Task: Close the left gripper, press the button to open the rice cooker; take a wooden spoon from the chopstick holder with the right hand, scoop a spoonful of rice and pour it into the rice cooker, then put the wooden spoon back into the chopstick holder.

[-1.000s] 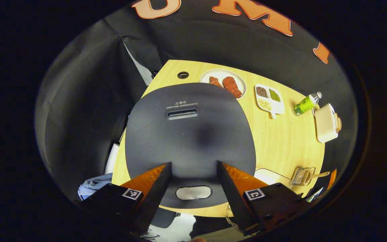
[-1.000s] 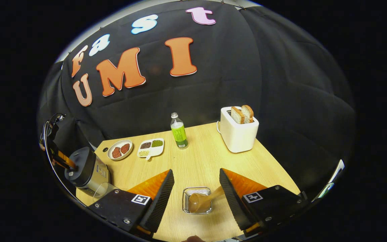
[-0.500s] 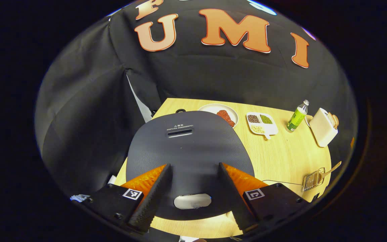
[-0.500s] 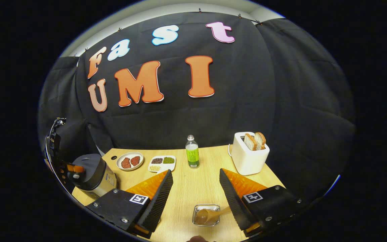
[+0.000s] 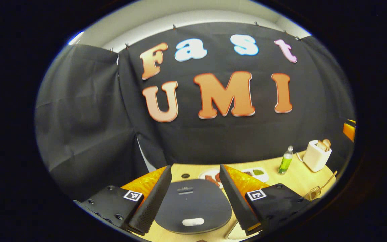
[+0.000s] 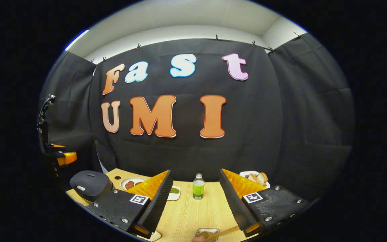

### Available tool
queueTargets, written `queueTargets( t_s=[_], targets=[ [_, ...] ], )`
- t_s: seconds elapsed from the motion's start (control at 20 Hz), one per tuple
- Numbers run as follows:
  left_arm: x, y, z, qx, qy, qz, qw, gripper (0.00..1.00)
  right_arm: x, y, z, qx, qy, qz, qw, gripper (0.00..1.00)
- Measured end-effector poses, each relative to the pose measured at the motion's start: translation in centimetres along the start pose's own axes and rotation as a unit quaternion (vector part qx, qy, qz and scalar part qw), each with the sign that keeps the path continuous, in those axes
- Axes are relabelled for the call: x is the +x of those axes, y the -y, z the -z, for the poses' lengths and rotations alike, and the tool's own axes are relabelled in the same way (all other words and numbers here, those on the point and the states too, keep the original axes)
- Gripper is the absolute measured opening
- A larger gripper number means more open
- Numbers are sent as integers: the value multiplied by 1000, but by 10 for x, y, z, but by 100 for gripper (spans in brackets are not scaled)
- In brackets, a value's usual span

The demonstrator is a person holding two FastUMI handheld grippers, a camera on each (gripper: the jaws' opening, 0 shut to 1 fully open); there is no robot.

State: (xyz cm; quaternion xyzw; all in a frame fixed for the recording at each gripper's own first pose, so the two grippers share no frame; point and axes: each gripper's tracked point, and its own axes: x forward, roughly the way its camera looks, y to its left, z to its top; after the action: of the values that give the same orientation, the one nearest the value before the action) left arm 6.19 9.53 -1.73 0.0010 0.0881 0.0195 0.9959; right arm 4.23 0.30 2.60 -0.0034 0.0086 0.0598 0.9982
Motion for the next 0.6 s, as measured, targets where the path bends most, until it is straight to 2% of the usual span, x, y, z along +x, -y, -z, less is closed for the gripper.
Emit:
queueTargets(
  t_s=[0.2, 0.25, 0.3, 0.35, 0.4, 0.5, 0.55, 0.6],
  targets=[
    [-28, 13, -54, -17, 79, 5, 997, 99, -9, -6, -27, 4, 36, -15, 999, 87],
    [-35, 19, -58, -29, 87, 7, 996, 99, -12, -11, -33, 8, 48, -22, 999, 92],
    [-42, 29, -62, -39, 95, 19, 994, 99, -14, -17, -35, 11, 57, -28, 998, 87],
    [-46, 38, -64, -47, 101, 27, 993, 98, -14, -22, -34, 10, 61, -33, 998, 87],
    [-50, 43, -63, -51, 106, 33, 992, 98, -14, -25, -32, 7, 62, -35, 997, 92],
    [-58, 53, -63, -50, 115, 41, 991, 98, -17, -35, -30, 3, 63, -44, 997, 92],
    [-61, 58, -61, -45, 118, 44, 991, 98, -19, -39, -29, 3, 61, -47, 997, 87],
    [-63, 62, -60, -38, 121, 46, 991, 98, -16, -36, -25, 4, 61, -51, 997, 92]
  ],
)
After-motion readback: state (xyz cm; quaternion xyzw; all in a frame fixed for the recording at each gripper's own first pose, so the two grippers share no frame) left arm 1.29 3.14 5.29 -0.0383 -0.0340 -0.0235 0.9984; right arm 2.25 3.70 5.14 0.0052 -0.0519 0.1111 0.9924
